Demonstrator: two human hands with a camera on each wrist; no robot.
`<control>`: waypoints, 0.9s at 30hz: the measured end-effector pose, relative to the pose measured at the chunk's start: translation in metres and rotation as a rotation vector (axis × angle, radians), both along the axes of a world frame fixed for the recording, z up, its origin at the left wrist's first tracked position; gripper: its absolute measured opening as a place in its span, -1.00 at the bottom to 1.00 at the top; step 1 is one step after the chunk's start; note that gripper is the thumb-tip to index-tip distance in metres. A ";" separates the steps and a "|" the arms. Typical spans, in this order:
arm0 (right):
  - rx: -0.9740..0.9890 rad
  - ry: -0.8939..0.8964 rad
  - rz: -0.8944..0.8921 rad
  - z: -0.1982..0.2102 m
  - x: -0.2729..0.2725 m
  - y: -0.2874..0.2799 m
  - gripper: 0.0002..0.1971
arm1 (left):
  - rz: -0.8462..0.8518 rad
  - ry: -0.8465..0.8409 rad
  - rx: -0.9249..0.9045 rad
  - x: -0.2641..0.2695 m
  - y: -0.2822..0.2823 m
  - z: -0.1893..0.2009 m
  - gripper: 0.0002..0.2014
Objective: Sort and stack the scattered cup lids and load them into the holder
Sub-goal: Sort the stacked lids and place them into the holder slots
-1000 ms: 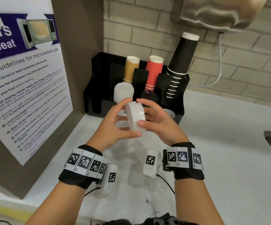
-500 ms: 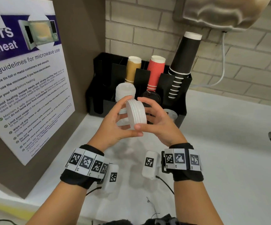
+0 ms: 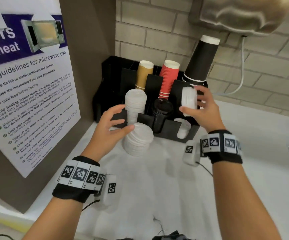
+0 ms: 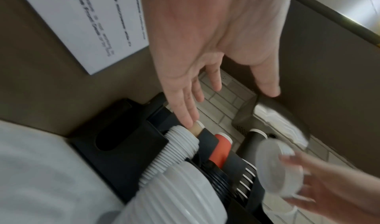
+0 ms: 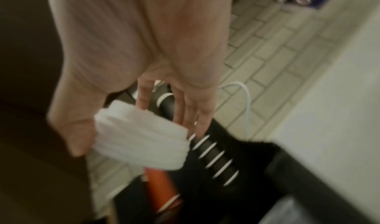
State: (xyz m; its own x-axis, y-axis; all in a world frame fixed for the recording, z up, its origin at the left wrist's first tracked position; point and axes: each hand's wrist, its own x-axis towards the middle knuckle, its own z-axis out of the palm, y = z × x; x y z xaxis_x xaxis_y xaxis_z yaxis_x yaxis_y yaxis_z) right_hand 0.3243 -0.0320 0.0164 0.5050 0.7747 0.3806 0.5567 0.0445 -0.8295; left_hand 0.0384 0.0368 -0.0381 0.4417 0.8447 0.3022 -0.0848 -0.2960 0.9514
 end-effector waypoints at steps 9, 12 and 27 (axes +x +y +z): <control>-0.634 -0.473 -0.028 -0.019 0.045 0.026 -0.27 | 0.086 0.059 -0.002 -0.013 0.008 -0.006 -0.55; -0.740 -0.606 0.010 -0.018 0.042 0.032 -0.28 | 0.091 0.077 -0.007 -0.013 0.007 -0.005 -0.56; -1.018 -0.820 -0.014 -0.033 0.028 0.047 -0.23 | 0.105 0.123 -0.016 -0.019 0.007 -0.007 -0.73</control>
